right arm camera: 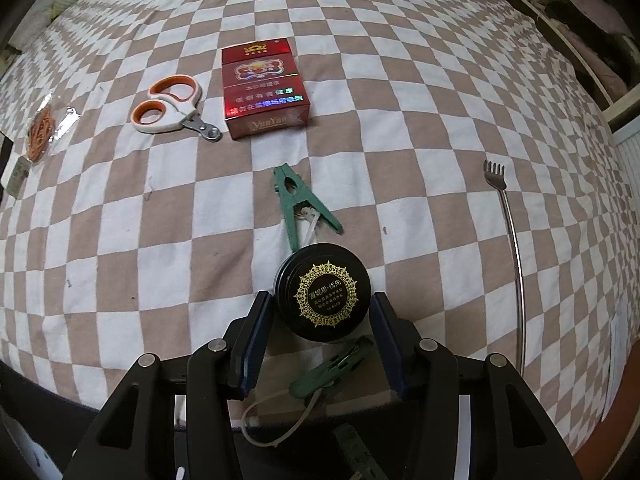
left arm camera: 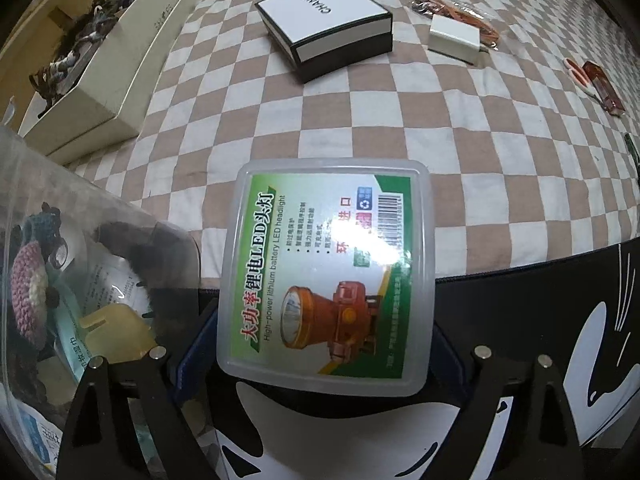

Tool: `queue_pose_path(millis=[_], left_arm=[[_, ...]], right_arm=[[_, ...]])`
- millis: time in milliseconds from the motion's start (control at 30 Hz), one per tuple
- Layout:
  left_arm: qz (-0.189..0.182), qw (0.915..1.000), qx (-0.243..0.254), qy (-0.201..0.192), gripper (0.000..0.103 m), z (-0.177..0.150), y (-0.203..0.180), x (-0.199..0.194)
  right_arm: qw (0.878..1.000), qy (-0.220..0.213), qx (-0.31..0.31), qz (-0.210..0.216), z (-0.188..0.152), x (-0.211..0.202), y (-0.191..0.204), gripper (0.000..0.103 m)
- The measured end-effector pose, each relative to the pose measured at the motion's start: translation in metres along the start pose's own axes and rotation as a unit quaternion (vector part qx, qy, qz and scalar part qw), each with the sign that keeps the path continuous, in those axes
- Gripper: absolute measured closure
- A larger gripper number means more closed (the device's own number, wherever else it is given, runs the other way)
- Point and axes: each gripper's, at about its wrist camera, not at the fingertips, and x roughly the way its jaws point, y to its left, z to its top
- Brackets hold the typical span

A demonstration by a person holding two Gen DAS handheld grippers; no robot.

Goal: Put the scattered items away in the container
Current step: 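Lift the headlamp box with the left tool while the right tool lifts the black tin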

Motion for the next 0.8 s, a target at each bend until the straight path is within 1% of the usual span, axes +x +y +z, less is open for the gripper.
queue_pose_path(millis=[167,400,500,667,700,800], left_arm=[[-0.015,0.9998,0.002,-0.016,0.012,0.0,-0.001,-0.011],[-0.02,0.9995,0.005,-0.025,0.012,-0.008,-0.005,-0.023],[-0.023,0.9994,0.003,-0.025,0.012,-0.01,-0.005,-0.026],[-0.029,0.9991,-0.002,-0.03,0.012,-0.013,0.001,-0.029],[-0.03,0.9991,-0.003,-0.03,0.012,-0.014,0.001,-0.03],[-0.034,0.999,-0.007,-0.029,0.012,-0.015,0.001,-0.032]], right_arm=[[0.999,-0.003,0.001,0.034,-0.002,-0.012,0.009,0.053],[0.998,-0.002,-0.016,0.06,-0.009,-0.026,0.033,0.053],[0.997,0.002,-0.029,0.066,-0.016,-0.03,0.044,0.053],[0.994,0.018,-0.054,0.088,-0.032,-0.036,0.07,0.054],[0.994,0.02,-0.063,0.089,-0.035,-0.037,0.076,0.054],[0.994,0.011,-0.09,0.064,-0.039,-0.039,0.093,0.054]])
